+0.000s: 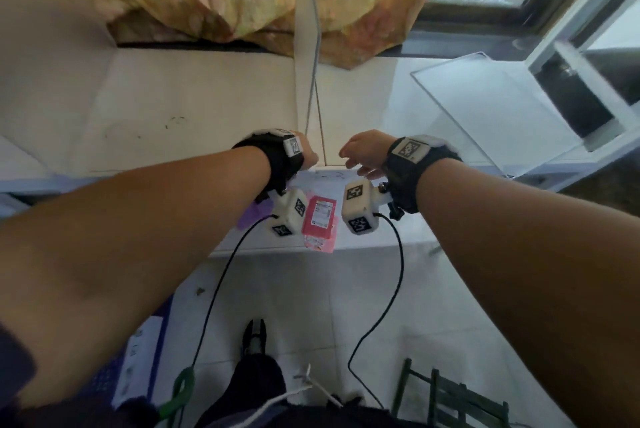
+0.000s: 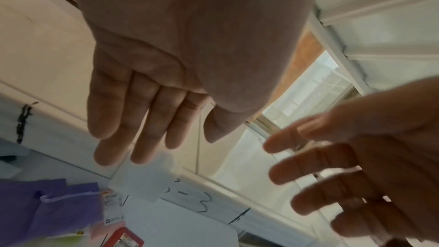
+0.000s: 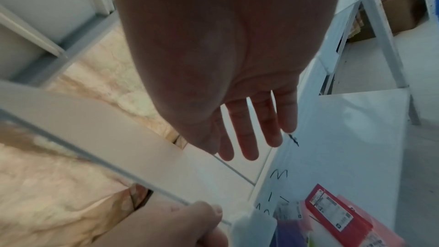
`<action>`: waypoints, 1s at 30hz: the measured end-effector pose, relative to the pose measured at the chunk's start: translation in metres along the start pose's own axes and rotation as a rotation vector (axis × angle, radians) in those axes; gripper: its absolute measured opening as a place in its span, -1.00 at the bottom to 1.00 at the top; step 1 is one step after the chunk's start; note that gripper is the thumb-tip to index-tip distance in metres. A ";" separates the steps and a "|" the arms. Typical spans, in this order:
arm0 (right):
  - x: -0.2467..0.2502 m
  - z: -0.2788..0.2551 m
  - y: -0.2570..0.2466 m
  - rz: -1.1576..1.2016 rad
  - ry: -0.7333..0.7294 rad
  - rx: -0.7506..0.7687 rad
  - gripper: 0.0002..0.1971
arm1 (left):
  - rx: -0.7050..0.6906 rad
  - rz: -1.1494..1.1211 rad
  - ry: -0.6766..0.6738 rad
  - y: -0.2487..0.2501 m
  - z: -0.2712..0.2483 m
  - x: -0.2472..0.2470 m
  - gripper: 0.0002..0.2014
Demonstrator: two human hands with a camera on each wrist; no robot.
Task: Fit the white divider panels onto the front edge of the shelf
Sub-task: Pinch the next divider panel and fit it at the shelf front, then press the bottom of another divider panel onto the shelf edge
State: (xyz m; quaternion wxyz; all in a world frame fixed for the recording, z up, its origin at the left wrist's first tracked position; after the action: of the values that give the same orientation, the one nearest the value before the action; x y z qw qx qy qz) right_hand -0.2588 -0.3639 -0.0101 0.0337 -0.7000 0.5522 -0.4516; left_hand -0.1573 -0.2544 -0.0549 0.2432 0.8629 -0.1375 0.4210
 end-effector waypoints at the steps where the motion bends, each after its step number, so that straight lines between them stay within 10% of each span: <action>1: 0.010 -0.009 0.007 -0.007 0.004 0.006 -0.61 | 0.007 -0.088 -0.011 0.008 -0.008 0.001 -0.70; 15: 0.137 -0.074 0.118 0.055 0.133 -0.017 -0.52 | -0.112 -0.251 0.069 0.181 -0.047 -0.008 -0.75; 30: 0.225 0.015 0.226 -0.175 0.345 -0.326 -0.67 | -0.436 0.149 -0.019 0.325 0.094 -0.065 -0.69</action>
State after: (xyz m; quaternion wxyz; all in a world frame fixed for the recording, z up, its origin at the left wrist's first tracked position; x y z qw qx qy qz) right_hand -0.4205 -0.6388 -0.0082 -0.2137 -0.6536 0.5528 -0.4706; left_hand -0.2787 -0.5771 -0.0577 0.3907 0.7814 -0.2908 0.3902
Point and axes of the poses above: each hand's wrist, its own z-axis towards the middle knuckle, its own x-axis out of the back of the hand, y = z × x, the point moved 2 cm from there along z, towards the middle knuckle, and after that the axes turned 2 degrees about -x, right-handed, at the moved point
